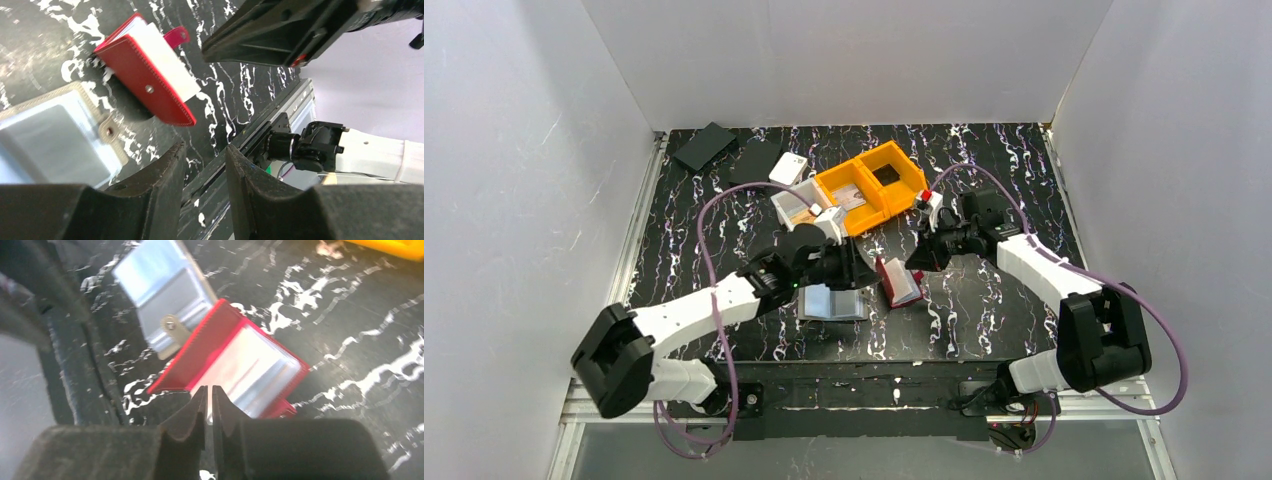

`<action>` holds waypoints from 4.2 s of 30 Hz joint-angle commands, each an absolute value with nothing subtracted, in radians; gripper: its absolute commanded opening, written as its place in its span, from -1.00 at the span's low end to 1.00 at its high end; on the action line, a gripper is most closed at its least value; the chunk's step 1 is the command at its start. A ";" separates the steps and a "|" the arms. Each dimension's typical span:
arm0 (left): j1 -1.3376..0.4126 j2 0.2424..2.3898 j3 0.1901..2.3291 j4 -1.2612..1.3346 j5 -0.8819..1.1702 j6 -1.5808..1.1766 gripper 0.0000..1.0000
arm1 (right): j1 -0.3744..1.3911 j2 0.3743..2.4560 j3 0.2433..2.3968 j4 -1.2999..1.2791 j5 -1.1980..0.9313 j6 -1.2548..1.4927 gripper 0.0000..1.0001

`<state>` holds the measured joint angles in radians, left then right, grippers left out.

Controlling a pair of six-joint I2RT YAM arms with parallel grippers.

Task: Take the credit cards out of the card holder
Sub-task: Open the card holder at the center of the board.

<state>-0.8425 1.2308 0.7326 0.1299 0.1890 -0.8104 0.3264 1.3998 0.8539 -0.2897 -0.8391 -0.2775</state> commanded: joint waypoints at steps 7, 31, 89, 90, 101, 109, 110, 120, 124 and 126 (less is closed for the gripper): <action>-0.861 1.458 0.928 0.210 0.272 -0.757 -0.26 | 0.365 1.471 0.862 -0.281 -0.478 -0.266 -0.88; -0.922 1.253 0.702 0.299 0.223 -0.756 -0.20 | 0.591 1.687 0.936 -0.252 -0.691 -0.177 -0.79; -0.886 1.266 0.553 0.296 0.070 -0.822 -0.41 | 0.573 1.741 0.934 -0.237 -0.627 -0.186 -0.65; -0.886 1.257 0.562 0.299 0.100 -0.808 -0.38 | 0.589 1.744 0.933 -0.231 -0.621 -0.186 -0.61; -0.914 1.464 0.704 0.331 0.146 -0.765 -0.46 | 0.579 1.724 0.950 -0.263 -0.628 -0.211 -0.42; -0.873 1.641 0.715 0.362 0.046 -0.791 -0.65 | 0.550 1.729 0.955 -0.292 -0.651 -0.237 -0.47; -0.872 1.653 0.724 0.361 0.046 -0.788 -0.66 | 0.546 1.728 0.960 -0.302 -0.648 -0.243 -0.50; -0.866 1.690 0.675 0.351 0.017 -0.858 -0.83 | 0.352 1.440 0.877 -0.279 -0.688 -0.265 -0.65; -0.865 1.682 0.669 0.351 0.047 -0.858 -0.83 | 0.327 1.464 0.881 -0.298 -0.699 -0.256 -0.48; -0.865 1.674 0.669 0.351 0.051 -0.853 -0.83 | 0.326 1.502 0.896 -0.311 -0.710 -0.257 -0.46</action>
<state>-0.8722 1.6745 0.6945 0.3916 0.0669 -0.8635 0.3264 1.4334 0.8913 -0.2943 -0.6849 -0.2615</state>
